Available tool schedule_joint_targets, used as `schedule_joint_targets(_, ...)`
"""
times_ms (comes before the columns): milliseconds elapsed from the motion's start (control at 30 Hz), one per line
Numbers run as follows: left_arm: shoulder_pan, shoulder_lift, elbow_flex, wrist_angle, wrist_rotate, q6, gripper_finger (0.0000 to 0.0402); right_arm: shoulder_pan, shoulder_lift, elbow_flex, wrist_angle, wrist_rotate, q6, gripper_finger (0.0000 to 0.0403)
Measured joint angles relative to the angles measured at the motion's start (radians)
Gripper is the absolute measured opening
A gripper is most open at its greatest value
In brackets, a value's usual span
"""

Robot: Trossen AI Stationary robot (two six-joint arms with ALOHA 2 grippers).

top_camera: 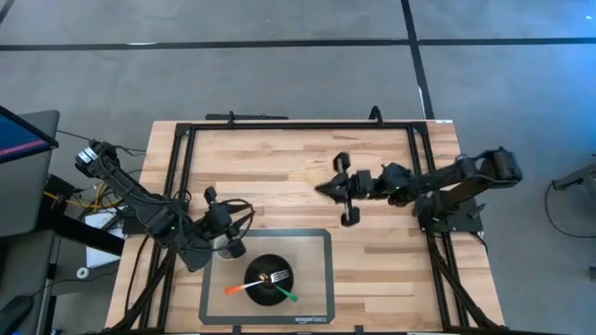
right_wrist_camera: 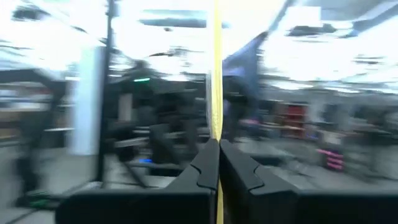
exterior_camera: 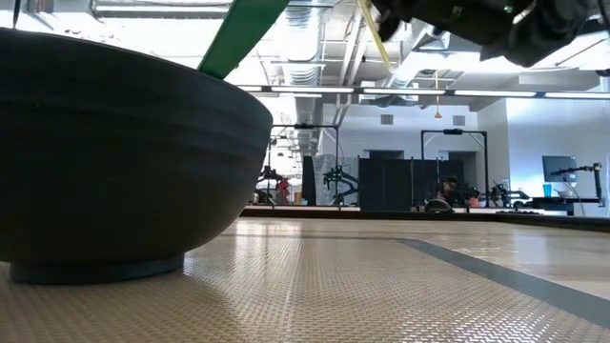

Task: Pick & Place Utensil
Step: Put the yellow straw into the gray cup

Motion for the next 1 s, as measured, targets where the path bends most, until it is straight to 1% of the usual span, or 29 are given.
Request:
schedule_joint_targets(67, 0.032, 0.022, 0.0, 0.096, 0.013, 0.073, 0.0089, -0.002, 0.047, 0.032, 0.012, -0.074, 0.027, 0.0)
schedule_joint_targets(233, 0.113, 0.112, 0.0, 0.367, 0.149, 0.328, 0.0089, 0.01, 0.163, 0.124, -0.042, -0.081, 0.055, 0.0)
schedule_joint_targets(300, 0.138, 0.143, 0.0, 0.458, 0.165, 0.411, 0.0089, 0.011, 0.188, 0.154, -0.04, -0.1, 0.057, 0.0)
schedule_joint_targets(367, 0.155, 0.156, -0.001, 0.509, 0.167, 0.473, 0.0089, 0.012, 0.204, 0.174, -0.04, -0.126, 0.057, 0.0)
schedule_joint_targets(467, 0.167, 0.155, -0.001, 0.558, 0.185, 0.518, 0.0089, 0.012, 0.208, 0.193, -0.068, -0.156, 0.056, 0.0)
schedule_joint_targets(667, 0.167, 0.127, -0.001, 0.697, 0.24, 0.612, 0.0089, 0.008, 0.216, 0.199, -0.095, -0.157, 0.056, 0.0)
schedule_joint_targets(867, 0.213, 0.123, -0.001, 0.729, 0.251, 0.634, 0.0089, 0.008, 0.217, 0.206, -0.104, -0.157, 0.056, 0.0)
schedule_joint_targets(1000, 0.268, 0.129, -0.001, 0.736, 0.398, 0.63, 0.0089, 0.01, 0.217, 0.206, -0.105, -0.16, 0.056, 0.0)
